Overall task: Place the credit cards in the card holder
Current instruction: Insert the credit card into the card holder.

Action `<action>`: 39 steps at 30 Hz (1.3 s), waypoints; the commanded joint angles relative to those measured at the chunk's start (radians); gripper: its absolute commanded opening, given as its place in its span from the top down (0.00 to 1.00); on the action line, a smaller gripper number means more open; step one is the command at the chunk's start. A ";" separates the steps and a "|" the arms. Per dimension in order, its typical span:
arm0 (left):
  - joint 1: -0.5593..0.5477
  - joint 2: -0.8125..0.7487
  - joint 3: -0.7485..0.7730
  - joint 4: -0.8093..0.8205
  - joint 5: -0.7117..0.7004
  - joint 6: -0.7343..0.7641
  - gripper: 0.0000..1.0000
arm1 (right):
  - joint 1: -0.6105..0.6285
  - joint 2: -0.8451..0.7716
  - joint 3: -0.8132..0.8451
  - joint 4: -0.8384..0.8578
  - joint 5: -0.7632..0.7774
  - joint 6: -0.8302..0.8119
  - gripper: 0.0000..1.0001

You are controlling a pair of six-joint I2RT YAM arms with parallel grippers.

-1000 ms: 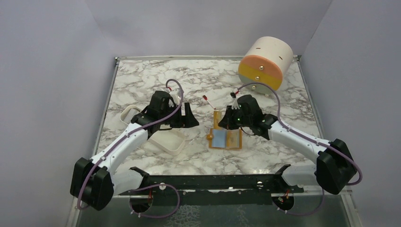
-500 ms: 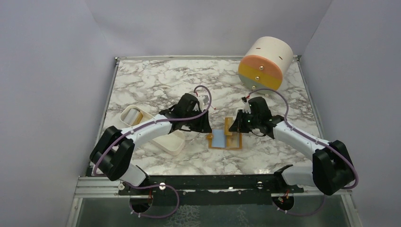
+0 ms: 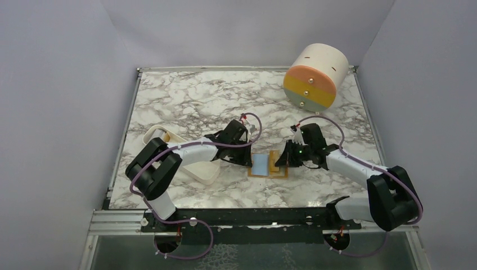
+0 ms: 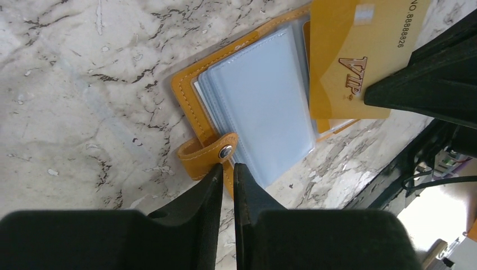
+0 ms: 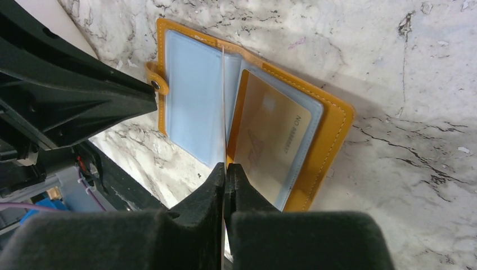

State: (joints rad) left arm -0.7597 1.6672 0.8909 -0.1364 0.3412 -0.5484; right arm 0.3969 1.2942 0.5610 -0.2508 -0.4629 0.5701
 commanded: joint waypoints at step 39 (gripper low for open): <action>-0.066 -0.022 -0.173 0.112 -0.099 -0.134 1.00 | -0.086 0.110 -0.163 0.295 -0.307 0.200 0.99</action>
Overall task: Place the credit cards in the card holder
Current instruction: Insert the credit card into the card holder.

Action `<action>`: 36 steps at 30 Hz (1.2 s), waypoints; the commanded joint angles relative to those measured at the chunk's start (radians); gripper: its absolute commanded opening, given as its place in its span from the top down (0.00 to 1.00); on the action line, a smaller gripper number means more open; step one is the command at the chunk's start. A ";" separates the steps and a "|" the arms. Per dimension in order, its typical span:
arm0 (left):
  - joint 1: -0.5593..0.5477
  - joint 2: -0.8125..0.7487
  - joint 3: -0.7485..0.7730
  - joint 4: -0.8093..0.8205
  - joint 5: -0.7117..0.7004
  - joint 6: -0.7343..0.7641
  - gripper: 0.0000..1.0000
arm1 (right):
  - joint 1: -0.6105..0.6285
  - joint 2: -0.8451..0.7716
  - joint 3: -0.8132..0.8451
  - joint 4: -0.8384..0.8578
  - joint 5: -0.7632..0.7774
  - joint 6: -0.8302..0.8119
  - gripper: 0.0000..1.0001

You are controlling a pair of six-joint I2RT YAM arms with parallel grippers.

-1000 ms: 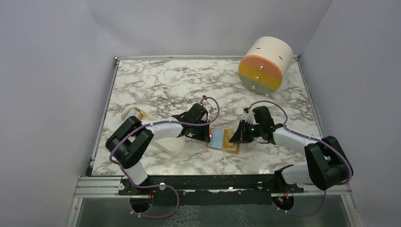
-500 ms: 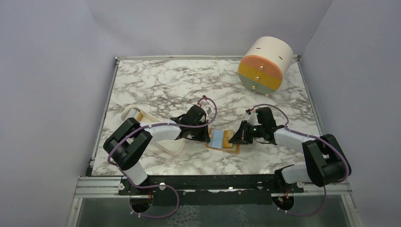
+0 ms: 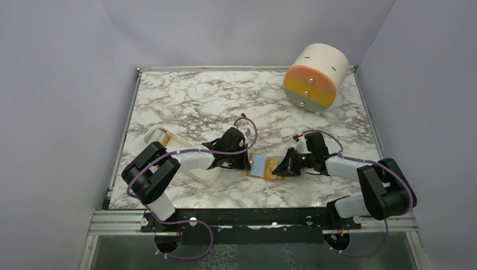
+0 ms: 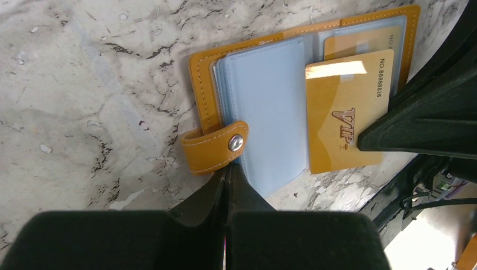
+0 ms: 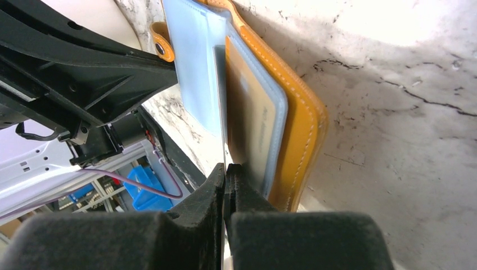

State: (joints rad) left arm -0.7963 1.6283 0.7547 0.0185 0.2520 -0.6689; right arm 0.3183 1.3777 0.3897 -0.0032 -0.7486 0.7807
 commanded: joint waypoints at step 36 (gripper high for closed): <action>-0.047 0.041 -0.054 -0.035 -0.005 0.002 1.00 | -0.007 0.094 0.045 0.087 0.060 -0.088 0.99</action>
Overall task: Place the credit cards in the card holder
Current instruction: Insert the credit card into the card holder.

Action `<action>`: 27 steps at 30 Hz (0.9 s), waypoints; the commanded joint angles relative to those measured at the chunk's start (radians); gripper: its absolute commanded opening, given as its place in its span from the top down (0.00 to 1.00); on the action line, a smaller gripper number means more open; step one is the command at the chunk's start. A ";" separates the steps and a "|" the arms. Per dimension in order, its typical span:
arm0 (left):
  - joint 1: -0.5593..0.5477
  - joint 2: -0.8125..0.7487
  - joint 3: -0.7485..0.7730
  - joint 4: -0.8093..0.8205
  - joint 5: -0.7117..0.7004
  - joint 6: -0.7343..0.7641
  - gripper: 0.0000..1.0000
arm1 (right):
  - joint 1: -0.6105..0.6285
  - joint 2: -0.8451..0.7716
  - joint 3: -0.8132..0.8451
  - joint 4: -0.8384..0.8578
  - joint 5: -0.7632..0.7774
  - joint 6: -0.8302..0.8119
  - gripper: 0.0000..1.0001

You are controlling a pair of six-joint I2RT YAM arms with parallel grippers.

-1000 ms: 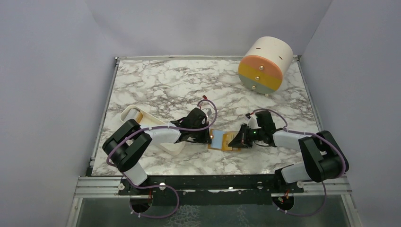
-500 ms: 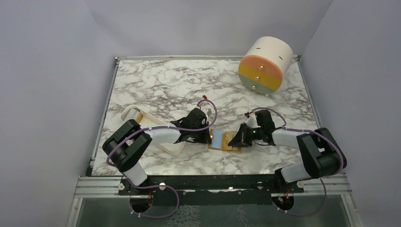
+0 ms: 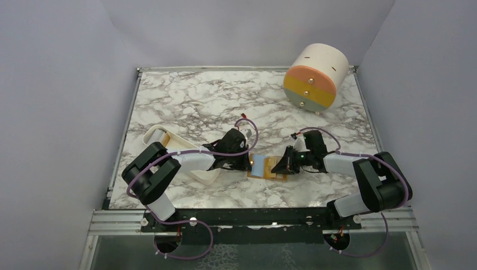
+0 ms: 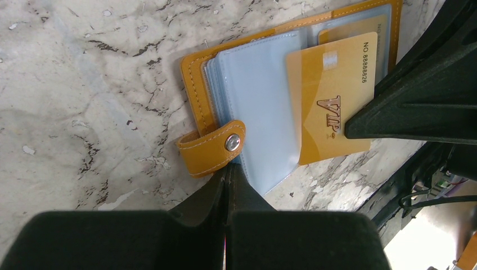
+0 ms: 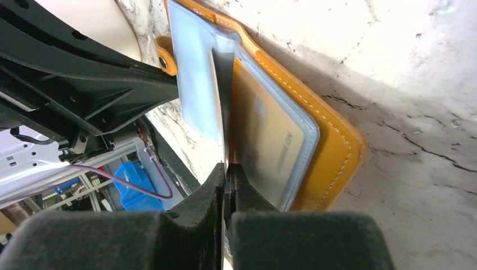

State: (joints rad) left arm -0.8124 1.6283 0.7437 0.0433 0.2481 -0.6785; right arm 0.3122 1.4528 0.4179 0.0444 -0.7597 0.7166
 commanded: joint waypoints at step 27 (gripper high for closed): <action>-0.046 0.054 -0.035 -0.049 -0.004 -0.019 1.00 | 0.001 0.076 0.015 0.066 0.072 -0.042 0.97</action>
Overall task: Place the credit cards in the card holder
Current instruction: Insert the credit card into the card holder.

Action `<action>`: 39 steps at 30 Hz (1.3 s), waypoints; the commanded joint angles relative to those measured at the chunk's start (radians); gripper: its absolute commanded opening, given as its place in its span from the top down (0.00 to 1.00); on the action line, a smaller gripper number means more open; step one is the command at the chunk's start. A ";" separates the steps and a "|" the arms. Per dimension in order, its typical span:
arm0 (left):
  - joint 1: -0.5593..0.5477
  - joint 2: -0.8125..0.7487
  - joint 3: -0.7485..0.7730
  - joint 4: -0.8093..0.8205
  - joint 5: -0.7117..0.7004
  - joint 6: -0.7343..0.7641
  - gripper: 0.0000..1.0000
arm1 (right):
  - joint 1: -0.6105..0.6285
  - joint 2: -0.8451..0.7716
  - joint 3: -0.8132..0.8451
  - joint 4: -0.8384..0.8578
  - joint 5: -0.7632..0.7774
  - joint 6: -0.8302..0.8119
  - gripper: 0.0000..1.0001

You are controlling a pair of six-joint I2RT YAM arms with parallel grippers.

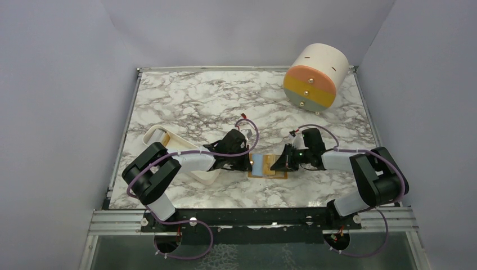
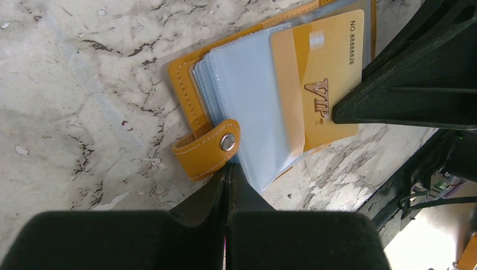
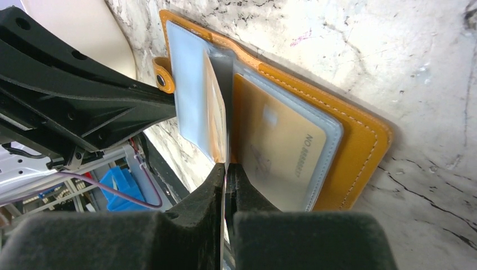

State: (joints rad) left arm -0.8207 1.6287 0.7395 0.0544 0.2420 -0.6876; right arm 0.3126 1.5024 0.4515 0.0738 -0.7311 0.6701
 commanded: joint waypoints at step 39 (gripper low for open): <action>-0.032 0.111 0.068 -0.061 -0.019 0.062 1.00 | 0.052 -0.052 0.049 -0.085 0.149 -0.118 0.90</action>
State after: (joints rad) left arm -0.8574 1.7058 0.8139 0.0612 0.2817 -0.6769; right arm 0.3466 1.4555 0.5266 -0.0612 -0.5484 0.5732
